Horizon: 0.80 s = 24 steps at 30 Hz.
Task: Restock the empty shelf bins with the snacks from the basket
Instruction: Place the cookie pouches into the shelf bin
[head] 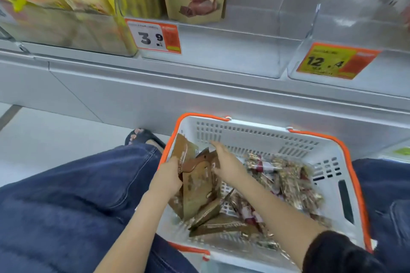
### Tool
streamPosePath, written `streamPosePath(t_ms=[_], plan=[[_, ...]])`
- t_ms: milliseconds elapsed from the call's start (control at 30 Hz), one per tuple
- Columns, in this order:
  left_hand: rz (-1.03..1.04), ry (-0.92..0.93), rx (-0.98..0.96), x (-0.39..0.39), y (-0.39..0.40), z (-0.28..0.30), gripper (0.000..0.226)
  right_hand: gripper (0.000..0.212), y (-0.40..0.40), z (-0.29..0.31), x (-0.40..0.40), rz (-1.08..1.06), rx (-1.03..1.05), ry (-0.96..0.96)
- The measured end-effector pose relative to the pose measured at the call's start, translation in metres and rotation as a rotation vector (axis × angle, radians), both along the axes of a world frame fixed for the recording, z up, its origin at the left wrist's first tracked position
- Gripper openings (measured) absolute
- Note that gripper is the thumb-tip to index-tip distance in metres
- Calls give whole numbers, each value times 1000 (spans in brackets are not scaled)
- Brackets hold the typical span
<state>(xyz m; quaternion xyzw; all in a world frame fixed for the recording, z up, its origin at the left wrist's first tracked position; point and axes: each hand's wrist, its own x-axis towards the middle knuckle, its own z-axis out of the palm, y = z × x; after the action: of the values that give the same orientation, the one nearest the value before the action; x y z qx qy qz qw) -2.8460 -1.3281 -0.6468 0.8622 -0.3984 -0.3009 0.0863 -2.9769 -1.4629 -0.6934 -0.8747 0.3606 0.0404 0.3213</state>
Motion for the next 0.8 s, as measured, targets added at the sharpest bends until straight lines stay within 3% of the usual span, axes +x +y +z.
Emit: streamPosePath(t_ms=[133, 200, 333, 467, 800], plan=[[-148, -167, 195, -4, 2, -10, 23, 37, -12, -2, -4, 138, -133, 322], [-159, -222, 189, -2, 1, -14, 22, 24, -11, 1, -15, 245, -222, 378], [-101, -210, 78, 3, -4, -14, 14, 22, -3, 15, -42, 403, -306, 233], [-182, -242, 39, 1, -2, -10, 13, 17, 4, 26, -47, 377, -199, 64], [-102, -44, -83, 1, -1, -7, 11, 10, -12, 28, -19, 312, -80, -8]])
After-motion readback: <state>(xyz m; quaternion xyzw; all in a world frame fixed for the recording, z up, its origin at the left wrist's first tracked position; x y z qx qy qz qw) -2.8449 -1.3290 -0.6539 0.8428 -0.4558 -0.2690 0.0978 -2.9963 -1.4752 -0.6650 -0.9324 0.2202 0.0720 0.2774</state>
